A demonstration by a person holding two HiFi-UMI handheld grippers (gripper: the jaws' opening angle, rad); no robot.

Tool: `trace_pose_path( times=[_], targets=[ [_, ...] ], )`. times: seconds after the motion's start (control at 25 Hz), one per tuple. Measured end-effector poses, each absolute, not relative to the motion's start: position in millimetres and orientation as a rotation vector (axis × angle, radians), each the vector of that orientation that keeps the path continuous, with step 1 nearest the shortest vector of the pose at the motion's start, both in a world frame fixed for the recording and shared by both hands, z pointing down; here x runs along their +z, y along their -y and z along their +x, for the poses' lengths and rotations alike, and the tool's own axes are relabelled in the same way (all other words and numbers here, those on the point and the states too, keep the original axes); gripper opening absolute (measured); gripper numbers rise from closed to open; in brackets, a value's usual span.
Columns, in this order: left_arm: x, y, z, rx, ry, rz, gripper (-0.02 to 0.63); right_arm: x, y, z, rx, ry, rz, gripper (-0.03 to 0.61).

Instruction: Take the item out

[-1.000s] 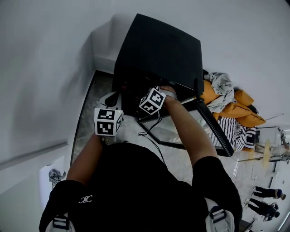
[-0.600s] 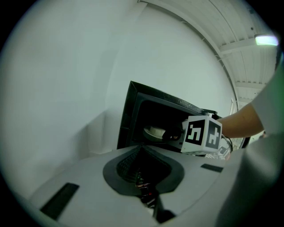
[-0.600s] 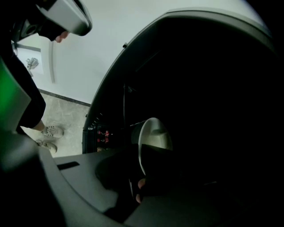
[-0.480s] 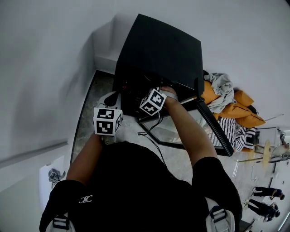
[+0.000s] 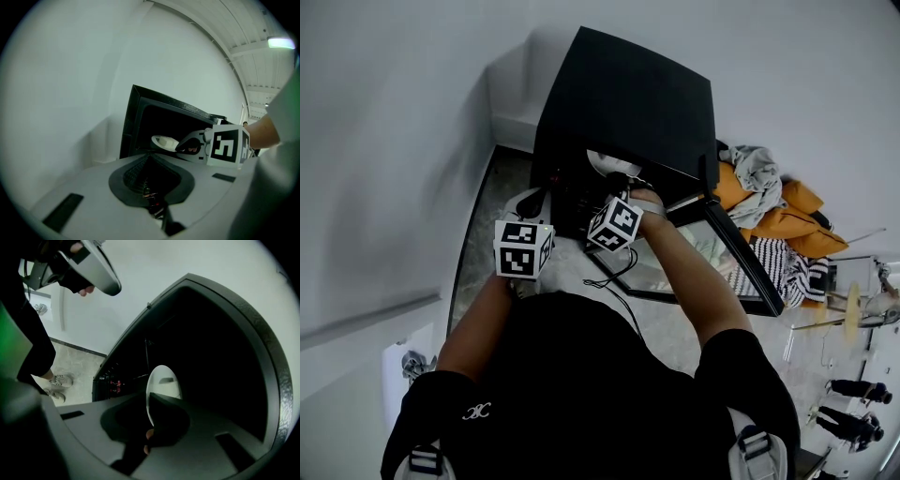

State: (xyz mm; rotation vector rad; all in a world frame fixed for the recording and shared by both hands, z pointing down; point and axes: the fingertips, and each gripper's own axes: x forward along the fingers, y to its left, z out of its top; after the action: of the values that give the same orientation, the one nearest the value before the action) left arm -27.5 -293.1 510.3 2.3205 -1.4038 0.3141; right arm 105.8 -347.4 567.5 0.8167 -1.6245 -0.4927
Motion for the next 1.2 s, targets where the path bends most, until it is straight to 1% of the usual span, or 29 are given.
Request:
trace_pose_path(
  times=[0.32,0.44,0.56,1.0,1.2],
  targets=[
    [510,288,-26,0.321,1.396,2.325,0.008,567,335,100,-0.553,1.602,0.811,0.032],
    [512,286,-26,0.312,1.394,2.31,0.008,568,336,100,-0.577,1.592,0.831,0.054],
    [513,285,-26,0.312,1.392,2.306,0.008,571,341,102,-0.581,1.557,0.84,0.06],
    [509,274,-24,0.325,1.395,2.324,0.008,584,358,111,-0.67,1.438,0.896,0.058],
    [510,269,-23,0.336,1.389,2.322,0.008,583,357,114,-0.712,1.428,0.934,0.04]
  ],
)
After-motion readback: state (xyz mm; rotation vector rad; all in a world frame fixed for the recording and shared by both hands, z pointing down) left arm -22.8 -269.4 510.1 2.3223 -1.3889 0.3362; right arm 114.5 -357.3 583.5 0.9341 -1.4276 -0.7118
